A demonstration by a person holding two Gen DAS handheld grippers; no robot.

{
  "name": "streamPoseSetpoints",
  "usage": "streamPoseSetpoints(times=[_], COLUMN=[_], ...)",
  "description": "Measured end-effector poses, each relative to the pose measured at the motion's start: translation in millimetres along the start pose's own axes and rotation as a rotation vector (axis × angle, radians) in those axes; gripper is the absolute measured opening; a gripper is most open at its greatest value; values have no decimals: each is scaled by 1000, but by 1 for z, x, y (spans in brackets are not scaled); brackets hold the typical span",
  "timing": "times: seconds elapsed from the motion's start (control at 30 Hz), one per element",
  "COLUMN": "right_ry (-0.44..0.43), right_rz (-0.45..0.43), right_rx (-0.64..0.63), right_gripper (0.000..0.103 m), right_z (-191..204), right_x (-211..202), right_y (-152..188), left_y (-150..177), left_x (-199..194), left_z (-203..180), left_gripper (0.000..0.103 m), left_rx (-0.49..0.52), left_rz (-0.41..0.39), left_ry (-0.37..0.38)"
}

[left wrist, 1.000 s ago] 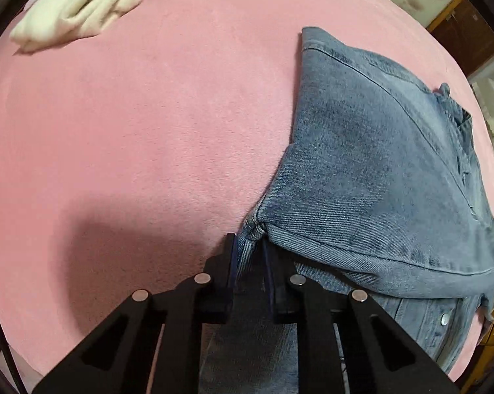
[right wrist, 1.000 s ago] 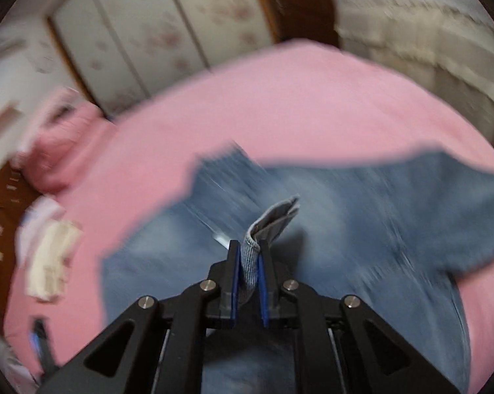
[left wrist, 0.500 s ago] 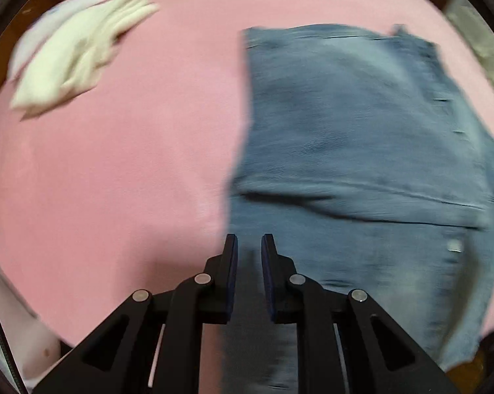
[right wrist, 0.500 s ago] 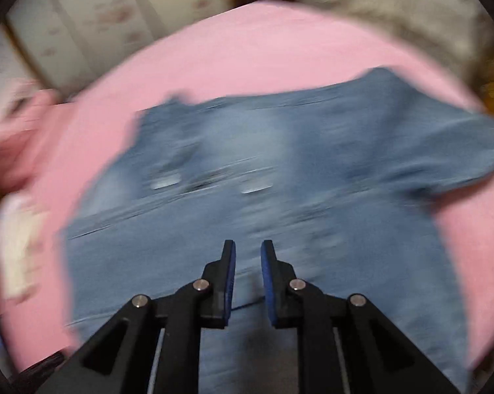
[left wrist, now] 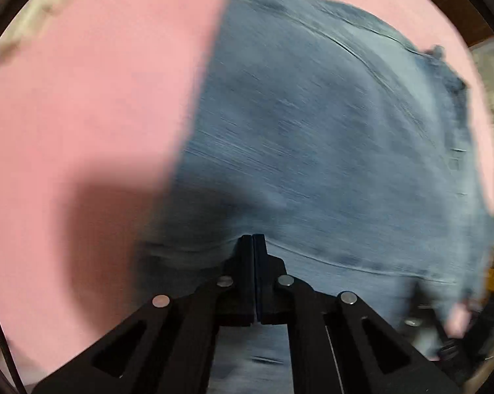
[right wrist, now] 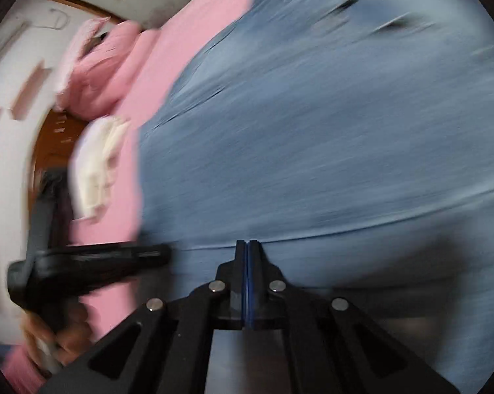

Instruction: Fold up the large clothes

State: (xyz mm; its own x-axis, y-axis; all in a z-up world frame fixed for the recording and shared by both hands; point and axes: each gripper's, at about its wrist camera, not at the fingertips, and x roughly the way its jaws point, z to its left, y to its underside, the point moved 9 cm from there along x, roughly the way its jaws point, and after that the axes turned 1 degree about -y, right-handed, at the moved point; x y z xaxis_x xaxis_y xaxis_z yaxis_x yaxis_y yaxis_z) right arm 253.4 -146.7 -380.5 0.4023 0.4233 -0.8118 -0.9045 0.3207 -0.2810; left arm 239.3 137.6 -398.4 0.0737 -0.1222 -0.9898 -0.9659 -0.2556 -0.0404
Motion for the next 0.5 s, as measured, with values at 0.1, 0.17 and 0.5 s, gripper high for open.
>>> streamPoseSetpoints(times=[0.1,0.17,0.5], right_ry=[163,206,-323], right_rz=[-84,-76,2], right_rx=[58,23,122], right_gripper=[0,0,0], right_z=[-67,-76,73], right_x=[-42,-57,30], right_y=[-9,-10,-11], left_y=[-2,-2,-22], left_x=[3,5,-7], left_z=[1,-2,-104], left_gripper=[1,1,2], left_rx=[-19,13,248], left_rz=[4,1,-96], left_ry=[29,-25,90])
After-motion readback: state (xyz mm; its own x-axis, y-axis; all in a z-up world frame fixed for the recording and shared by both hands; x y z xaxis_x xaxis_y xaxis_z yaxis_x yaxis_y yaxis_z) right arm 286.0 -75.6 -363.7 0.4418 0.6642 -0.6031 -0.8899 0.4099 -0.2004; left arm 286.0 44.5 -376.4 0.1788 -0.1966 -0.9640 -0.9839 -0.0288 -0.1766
